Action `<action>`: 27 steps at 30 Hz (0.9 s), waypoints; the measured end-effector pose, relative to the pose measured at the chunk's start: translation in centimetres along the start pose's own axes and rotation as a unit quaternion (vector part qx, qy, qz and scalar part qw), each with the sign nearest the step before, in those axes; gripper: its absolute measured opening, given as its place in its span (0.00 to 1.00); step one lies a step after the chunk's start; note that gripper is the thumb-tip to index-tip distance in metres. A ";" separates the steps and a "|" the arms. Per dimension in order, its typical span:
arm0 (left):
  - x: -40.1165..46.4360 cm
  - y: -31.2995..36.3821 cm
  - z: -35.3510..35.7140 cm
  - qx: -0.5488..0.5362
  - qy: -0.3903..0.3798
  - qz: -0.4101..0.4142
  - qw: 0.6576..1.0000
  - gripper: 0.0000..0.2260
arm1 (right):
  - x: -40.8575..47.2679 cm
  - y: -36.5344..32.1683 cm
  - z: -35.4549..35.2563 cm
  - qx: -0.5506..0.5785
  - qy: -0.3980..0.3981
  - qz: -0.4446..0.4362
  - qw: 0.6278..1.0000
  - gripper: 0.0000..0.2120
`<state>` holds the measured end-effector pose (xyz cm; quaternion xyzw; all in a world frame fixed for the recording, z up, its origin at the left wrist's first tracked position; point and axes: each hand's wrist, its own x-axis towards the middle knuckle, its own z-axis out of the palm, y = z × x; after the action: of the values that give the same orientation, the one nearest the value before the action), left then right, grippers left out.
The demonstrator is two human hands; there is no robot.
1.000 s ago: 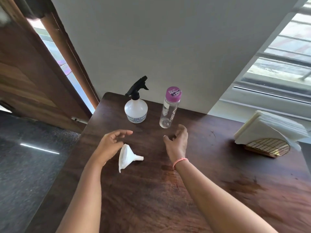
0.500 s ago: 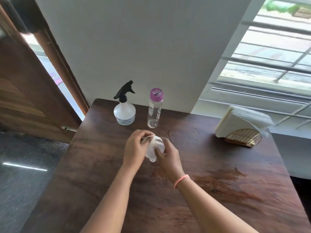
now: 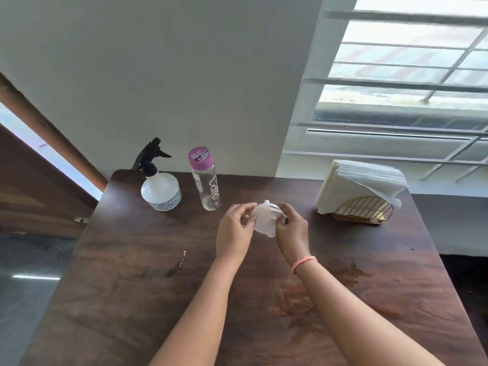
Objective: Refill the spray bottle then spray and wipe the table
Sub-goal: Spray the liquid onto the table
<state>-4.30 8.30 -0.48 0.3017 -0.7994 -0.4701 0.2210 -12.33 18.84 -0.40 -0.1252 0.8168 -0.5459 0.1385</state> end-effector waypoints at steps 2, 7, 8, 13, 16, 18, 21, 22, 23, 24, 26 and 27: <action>0.4 -0.2 0.1 0.002 0.014 -0.016 1.000 0.11 | 1.1 0.3 0.0 -0.001 0.000 0.009 1.000 0.20; -0.3 -1.4 -0.8 0.023 0.045 -0.056 0.997 0.10 | 3.2 -0.1 0.7 0.002 -0.016 0.019 1.000 0.23; -0.4 -1.6 -1.2 0.026 0.053 -0.061 0.996 0.09 | 3.5 -0.1 0.9 -0.001 -0.020 0.023 1.000 0.23; -0.4 -3.6 -4.0 0.027 0.105 -0.094 0.990 0.08 | 4.4 0.3 1.7 -0.011 -0.026 0.033 0.999 0.23; 0.2 -5.0 -6.1 0.018 0.153 -0.118 0.981 0.07 | 4.4 0.6 2.3 -0.006 0.003 0.035 0.999 0.22; 0.7 -5.6 -7.5 0.007 0.184 -0.135 0.974 0.08 | 4.4 0.8 2.7 -0.011 0.042 0.038 0.998 0.19; 1.7 -5.9 -9.4 -0.004 0.220 -0.143 0.965 0.08 | 5.0 1.1 3.3 -0.021 0.059 0.053 0.997 0.17; 2.0 -6.1 -10.0 0.000 0.228 -0.142 0.963 0.07 | 5.2 1.2 3.4 -0.022 0.051 0.055 0.997 0.18; 2.3 -6.3 -10.6 0.008 0.233 -0.141 0.962 0.06 | 5.3 1.2 3.5 -0.025 0.040 0.056 0.997 0.18; 2.7 -6.6 -11.1 0.018 0.237 -0.139 0.961 0.05 | 5.4 1.1 3.6 -0.029 0.029 0.056 0.998 0.19; 3.2 -7.3 -11.7 0.028 0.243 -0.140 0.960 0.05 | 5.3 0.9 3.6 -0.041 0.010 0.050 0.998 0.21; 3.4 -7.5 -11.9 0.030 0.248 -0.145 0.957 0.08 | 5.1 0.9 3.6 -0.044 0.005 0.043 0.998 0.24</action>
<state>2.89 -4.20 -1.45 0.5280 -0.6809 -0.3829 0.3331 -15.84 14.25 -3.06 -0.0929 0.8452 -0.5039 0.1522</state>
